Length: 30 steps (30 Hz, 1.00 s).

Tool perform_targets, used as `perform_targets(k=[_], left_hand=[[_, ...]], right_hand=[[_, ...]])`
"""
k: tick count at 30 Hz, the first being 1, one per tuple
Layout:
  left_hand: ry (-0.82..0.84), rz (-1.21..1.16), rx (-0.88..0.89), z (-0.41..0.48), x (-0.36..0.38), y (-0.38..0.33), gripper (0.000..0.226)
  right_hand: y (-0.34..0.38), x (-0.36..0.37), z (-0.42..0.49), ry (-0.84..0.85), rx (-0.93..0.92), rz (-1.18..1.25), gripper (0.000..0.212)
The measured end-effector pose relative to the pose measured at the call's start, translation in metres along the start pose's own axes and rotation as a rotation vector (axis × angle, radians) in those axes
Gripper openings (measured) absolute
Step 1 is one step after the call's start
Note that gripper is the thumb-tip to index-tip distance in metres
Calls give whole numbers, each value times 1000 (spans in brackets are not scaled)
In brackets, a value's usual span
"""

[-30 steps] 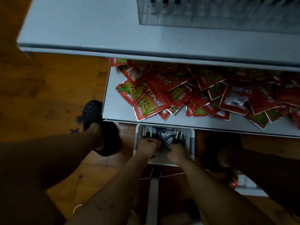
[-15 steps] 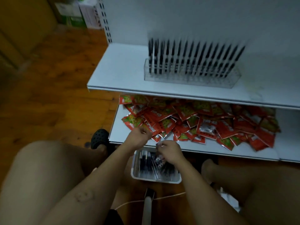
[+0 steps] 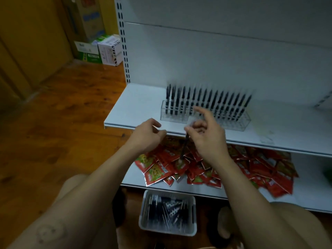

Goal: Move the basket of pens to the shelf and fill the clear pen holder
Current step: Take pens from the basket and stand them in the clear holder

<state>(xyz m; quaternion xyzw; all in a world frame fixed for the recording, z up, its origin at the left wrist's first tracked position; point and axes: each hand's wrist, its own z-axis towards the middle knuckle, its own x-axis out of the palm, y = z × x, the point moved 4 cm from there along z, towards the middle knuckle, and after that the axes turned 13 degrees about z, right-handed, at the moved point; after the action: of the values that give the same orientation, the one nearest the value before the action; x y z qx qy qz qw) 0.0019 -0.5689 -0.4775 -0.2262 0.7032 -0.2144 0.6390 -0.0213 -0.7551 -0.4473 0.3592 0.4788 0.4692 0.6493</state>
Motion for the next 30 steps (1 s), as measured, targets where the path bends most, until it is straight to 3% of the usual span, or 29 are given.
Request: perform_targets(k=[4,8,14,27,30], left_hand=[[-128,-158,-117,22,-7,7,40],[-210,-248,-173,52,-10,6,41],[-193,-280,-182,93,-3,2,41],[-101,-216,-196,109,9,4,28],[-96,-212,-182,105,8,3,27]], right_hand=[[29,-12,35,-109,-220,-55,33],[30,-11,66,-235,-321,31,26],[34,-6,107,-303,-431,102,27],[14,-3,126,-290,-333,94,25],[9,5,131,-208,-300,38,23]])
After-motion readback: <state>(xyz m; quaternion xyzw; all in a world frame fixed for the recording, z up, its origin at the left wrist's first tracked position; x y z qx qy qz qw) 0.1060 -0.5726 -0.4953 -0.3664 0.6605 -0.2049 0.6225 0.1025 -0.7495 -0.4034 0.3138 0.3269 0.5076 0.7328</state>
